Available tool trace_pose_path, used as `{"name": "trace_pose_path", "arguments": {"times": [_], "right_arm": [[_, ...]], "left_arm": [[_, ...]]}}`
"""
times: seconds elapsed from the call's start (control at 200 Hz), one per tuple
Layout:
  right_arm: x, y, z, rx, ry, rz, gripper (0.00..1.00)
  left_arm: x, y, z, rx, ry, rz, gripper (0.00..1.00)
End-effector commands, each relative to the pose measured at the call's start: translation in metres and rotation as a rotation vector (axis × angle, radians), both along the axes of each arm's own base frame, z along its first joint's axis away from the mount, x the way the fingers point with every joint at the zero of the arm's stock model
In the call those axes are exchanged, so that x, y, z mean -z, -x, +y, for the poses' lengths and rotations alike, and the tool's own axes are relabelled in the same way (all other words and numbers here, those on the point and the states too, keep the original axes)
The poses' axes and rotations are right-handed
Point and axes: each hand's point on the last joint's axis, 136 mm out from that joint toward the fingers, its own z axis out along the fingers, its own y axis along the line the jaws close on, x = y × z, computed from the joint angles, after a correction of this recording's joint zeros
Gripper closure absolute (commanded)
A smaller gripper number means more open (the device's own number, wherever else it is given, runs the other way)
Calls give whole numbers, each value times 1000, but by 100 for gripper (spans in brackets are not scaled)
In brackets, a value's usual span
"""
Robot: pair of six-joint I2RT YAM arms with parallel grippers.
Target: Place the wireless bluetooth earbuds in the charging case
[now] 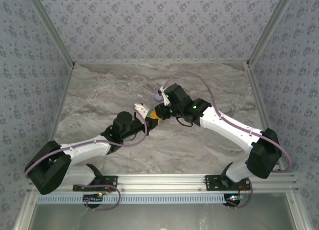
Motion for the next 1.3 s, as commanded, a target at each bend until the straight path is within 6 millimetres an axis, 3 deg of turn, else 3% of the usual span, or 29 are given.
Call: {"name": "trace_pose_path", "arguments": {"times": [0.0, 0.28, 0.425, 0.745, 0.919, 1.294], "right_arm": [[-4, 3, 7, -44, -12, 16, 75], [-6, 15, 17, -149, -21, 33, 73], [-6, 10, 13, -125, 6, 14, 70], [-23, -7, -16, 19, 27, -76, 67], [-16, -12, -34, 55, 28, -30, 69], [1, -12, -49, 50, -15, 121, 71]], "left_arm": [[-18, 3, -2, 17, 36, -57, 83], [-19, 2, -2, 11, 53, -46, 83], [-19, 0, -3, 10, 53, -39, 83], [-10, 2, -2, 12, 18, -15, 83], [-11, 13, -9, 92, 10, -37, 83], [-15, 42, -23, 314, -94, -148, 88]]}}
